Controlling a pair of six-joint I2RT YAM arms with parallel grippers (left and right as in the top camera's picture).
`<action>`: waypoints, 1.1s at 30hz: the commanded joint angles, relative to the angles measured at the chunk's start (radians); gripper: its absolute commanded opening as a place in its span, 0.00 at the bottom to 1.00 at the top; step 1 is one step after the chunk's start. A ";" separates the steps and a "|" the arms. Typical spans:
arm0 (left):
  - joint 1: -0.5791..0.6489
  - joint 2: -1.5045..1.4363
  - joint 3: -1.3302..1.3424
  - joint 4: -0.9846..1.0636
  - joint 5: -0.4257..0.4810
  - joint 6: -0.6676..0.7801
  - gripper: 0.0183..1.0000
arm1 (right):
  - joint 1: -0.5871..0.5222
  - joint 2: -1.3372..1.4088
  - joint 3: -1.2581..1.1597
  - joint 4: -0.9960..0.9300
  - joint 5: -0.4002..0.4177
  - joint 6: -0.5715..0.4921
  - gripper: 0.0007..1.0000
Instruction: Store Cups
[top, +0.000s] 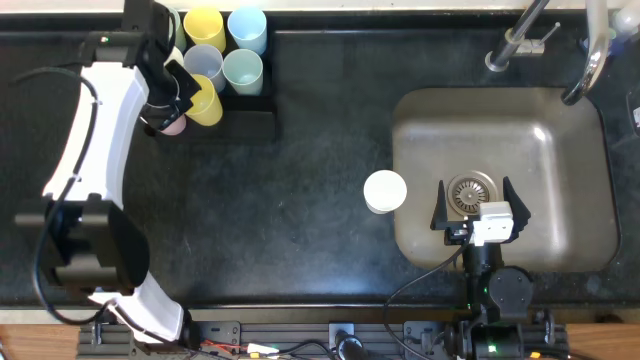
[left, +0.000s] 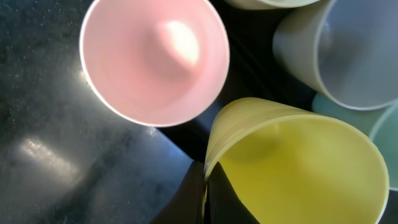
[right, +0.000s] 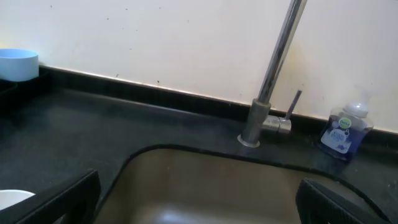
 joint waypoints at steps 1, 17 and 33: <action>0.009 0.048 0.002 0.006 -0.005 -0.008 0.02 | 0.005 -0.006 -0.013 0.005 -0.006 -0.003 1.00; 0.009 0.118 0.002 0.046 -0.019 -0.008 0.02 | 0.005 -0.006 -0.013 0.005 -0.006 -0.003 1.00; 0.002 0.098 0.002 0.047 -0.020 -0.007 0.98 | 0.005 -0.006 -0.013 0.005 -0.006 -0.003 1.00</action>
